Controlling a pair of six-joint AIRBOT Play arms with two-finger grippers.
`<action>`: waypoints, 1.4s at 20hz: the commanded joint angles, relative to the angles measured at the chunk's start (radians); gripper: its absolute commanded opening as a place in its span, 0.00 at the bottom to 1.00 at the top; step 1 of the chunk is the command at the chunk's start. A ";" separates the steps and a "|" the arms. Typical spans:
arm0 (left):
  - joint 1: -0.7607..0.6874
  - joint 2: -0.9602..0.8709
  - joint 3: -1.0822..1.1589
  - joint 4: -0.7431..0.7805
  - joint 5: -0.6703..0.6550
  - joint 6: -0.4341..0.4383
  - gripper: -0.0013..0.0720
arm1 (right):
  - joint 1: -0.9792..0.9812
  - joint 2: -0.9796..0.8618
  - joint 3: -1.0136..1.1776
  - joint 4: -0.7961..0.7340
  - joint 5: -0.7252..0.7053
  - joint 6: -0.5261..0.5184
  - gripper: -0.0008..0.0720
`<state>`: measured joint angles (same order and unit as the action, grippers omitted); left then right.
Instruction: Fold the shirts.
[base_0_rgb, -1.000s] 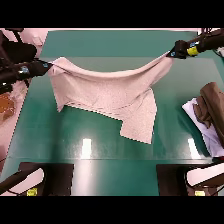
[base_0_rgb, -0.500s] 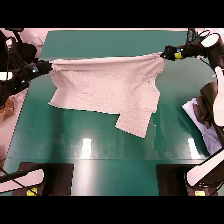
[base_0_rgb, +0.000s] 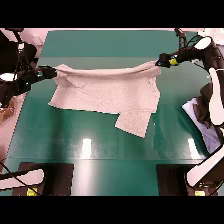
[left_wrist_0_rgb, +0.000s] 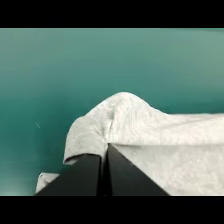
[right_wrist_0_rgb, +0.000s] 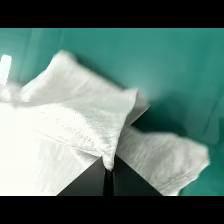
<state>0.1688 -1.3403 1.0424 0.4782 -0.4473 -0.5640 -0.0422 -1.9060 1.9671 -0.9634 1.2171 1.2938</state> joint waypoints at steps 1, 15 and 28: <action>-0.001 -0.002 0.001 0.151 -0.007 0.015 0.05 | 0.046 0.000 0.001 -0.012 0.083 0.059 0.03; -0.001 -0.016 0.000 0.339 -0.009 0.016 0.05 | 0.105 0.012 -0.023 -0.199 0.290 0.254 0.03; -0.001 -0.055 0.000 0.352 0.023 0.015 0.05 | 0.109 0.177 -0.459 -0.180 0.080 0.264 0.03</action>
<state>0.1677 -1.3842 1.0424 0.8341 -0.4259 -0.5484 0.0647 -1.7454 1.5715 -1.1450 1.3354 1.5578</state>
